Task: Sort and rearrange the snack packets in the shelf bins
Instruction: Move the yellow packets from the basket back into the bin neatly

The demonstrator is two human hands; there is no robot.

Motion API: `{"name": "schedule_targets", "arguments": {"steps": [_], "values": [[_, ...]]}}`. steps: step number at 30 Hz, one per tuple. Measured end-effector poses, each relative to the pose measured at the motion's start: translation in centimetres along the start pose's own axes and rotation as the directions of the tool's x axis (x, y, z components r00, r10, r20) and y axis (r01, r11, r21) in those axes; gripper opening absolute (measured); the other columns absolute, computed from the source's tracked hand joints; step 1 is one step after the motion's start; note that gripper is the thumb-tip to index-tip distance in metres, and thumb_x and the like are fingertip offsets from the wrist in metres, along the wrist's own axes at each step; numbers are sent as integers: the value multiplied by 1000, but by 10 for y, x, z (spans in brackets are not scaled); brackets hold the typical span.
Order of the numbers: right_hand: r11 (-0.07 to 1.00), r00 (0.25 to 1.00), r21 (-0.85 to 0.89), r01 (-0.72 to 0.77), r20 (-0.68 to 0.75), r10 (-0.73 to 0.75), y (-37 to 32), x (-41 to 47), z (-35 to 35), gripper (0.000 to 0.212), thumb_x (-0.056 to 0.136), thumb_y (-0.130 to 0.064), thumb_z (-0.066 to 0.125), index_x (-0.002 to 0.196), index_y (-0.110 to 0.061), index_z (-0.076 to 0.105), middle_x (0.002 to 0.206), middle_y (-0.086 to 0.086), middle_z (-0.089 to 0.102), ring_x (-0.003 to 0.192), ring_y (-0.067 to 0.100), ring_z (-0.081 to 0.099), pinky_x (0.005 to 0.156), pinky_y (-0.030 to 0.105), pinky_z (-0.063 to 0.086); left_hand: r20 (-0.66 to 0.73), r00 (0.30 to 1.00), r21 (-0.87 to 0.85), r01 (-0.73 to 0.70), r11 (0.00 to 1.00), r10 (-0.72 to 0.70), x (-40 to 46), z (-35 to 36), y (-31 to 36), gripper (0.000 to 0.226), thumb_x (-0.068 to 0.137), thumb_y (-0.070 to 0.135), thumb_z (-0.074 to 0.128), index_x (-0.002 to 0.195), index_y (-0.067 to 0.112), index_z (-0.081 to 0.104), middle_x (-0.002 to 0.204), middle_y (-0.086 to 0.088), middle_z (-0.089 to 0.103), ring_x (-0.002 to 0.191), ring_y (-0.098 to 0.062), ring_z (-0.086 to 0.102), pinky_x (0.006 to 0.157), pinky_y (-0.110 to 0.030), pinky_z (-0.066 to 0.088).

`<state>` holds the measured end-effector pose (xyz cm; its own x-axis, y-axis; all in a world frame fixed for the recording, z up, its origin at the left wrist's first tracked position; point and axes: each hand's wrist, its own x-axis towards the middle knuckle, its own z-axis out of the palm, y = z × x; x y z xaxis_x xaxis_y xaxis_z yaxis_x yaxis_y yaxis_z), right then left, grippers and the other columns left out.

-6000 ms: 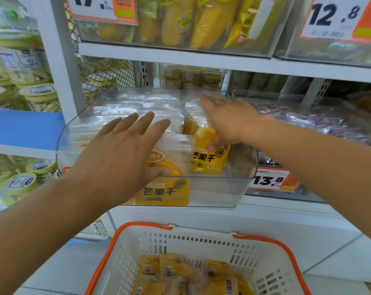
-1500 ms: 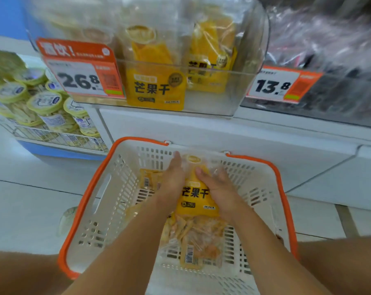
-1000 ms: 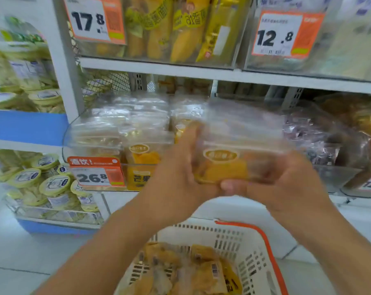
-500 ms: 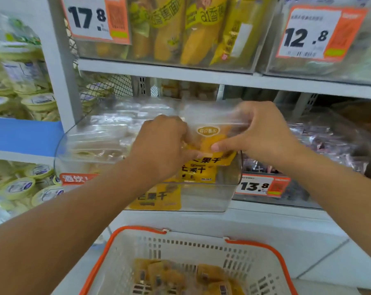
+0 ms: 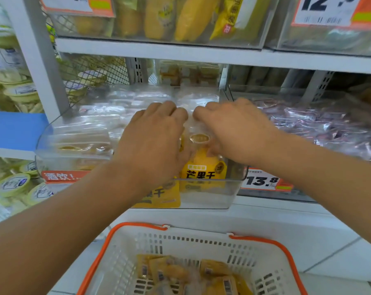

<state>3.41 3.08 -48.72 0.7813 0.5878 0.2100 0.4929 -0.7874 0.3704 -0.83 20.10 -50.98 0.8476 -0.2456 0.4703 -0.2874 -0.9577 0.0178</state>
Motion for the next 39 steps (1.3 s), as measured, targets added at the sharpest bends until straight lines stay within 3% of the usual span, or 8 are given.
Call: {"name": "schedule_targets", "arguments": {"steps": [9,16,20,22,27,31,35,39], "values": [[988,998,136,-68,3,69,2,-6,10,81,79,-48,76,144,-24,34,138,3,42,126,28,43,95,49,47,60,998,174,-42,984,32,-17,-16,-10,88,81,75,35,143,13,42,135,-6,56,127,-28,50,104,-44,40],[900,972,429,-81,-168,167,-4,-60,-26,30,88,-50,67,108,-27,67,97,-9,68,78,5,63,76,33,55,-343,861,-6,-403,915,377,-34,-27,-4,33,94,41,59,93,9,67,90,-7,67,82,-32,61,71,-44,50],[668,928,732,-136,330,-172,-18,-99,-37,17,84,-38,76,96,-27,73,80,-6,72,58,4,67,61,18,55,-324,789,-236,-602,763,522,-74,-13,18,24,90,30,63,70,16,60,64,4,57,56,-24,56,48,-32,44],[701,679,675,-232,628,-380,-41,-113,0,27,89,-36,73,113,-23,69,101,-2,73,73,15,72,70,30,59,112,813,-242,-535,809,571,-96,28,31,21,89,42,58,81,23,61,78,7,62,69,-22,64,56,-29,44],[927,354,367,-74,879,-320,-108,-173,151,66,99,-35,61,155,-19,30,155,5,39,136,28,44,99,35,43,921,388,-20,-38,999,33,-188,167,21,61,91,57,59,141,23,49,144,-1,50,127,-24,51,101,-37,46],[853,456,346,-391,878,-147,-134,-227,259,97,85,-32,78,159,-24,16,161,12,26,136,32,43,102,46,50,864,328,116,607,786,-381,-290,241,3,89,81,59,68,151,19,29,152,-7,38,129,-31,48,99,-44,49],[869,609,310,-385,793,-14,-164,-254,308,100,86,-38,74,158,-19,7,166,5,3,153,34,2,114,53,34,854,274,157,674,722,-442,-319,277,7,101,87,53,65,158,14,4,163,-8,14,146,-35,22,110,-50,39],[857,635,355,-373,771,-43,-182,-237,325,71,97,-31,53,156,-22,14,151,13,32,137,39,35,103,50,43,894,177,196,672,714,-412,-303,304,-7,113,81,61,69,158,14,0,165,-8,11,150,-35,15,117,-48,29]]}}
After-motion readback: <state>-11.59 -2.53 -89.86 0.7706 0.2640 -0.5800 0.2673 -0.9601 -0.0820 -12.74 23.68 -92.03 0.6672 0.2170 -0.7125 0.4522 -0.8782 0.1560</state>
